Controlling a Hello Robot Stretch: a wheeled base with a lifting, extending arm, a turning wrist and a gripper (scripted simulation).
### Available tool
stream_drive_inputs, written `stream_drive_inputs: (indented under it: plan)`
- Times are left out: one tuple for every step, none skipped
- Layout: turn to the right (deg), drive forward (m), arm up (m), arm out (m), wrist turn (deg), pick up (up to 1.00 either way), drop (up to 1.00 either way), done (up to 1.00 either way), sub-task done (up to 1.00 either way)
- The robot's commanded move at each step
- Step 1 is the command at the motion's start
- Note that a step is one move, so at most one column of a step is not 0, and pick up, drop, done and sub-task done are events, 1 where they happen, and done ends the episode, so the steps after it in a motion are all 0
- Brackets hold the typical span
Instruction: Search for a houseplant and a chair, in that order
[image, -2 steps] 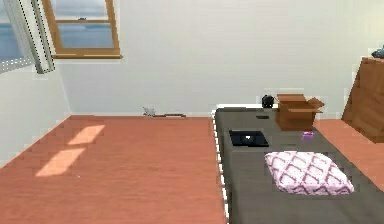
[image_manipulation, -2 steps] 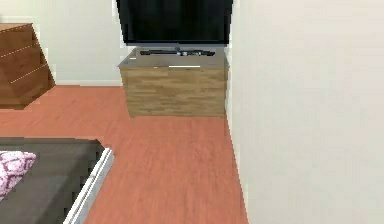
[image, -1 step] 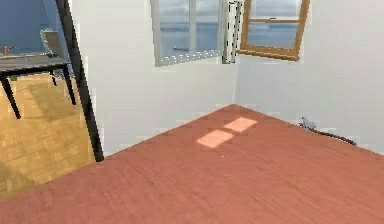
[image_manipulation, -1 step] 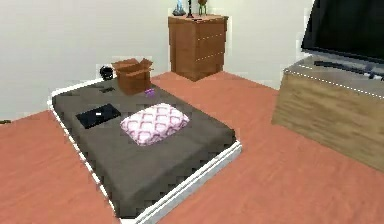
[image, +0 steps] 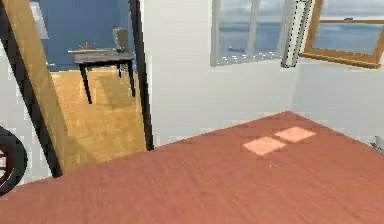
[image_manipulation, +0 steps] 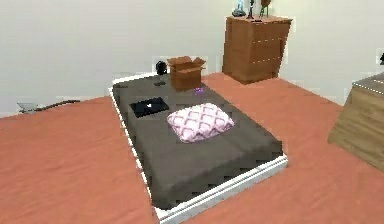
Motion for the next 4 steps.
stream_drive_inputs:
  plan:
    - [0.0, 1.0, 0.0, 0.0, 0.0, 0.0, 0.0, 0.0, 0.0]
    - [-15.0, 0.0, 0.0, 0.0, 0.0, 0.0, 0.0, 0.0, 0.0]
    - [0.0, 0.15, 0.0, 0.0, 0.0, 0.0, 0.0, 0.0, 0.0]
    - [-12.0, 0.0, 0.0, 0.0, 0.0, 0.0, 0.0, 0.0, 0.0]
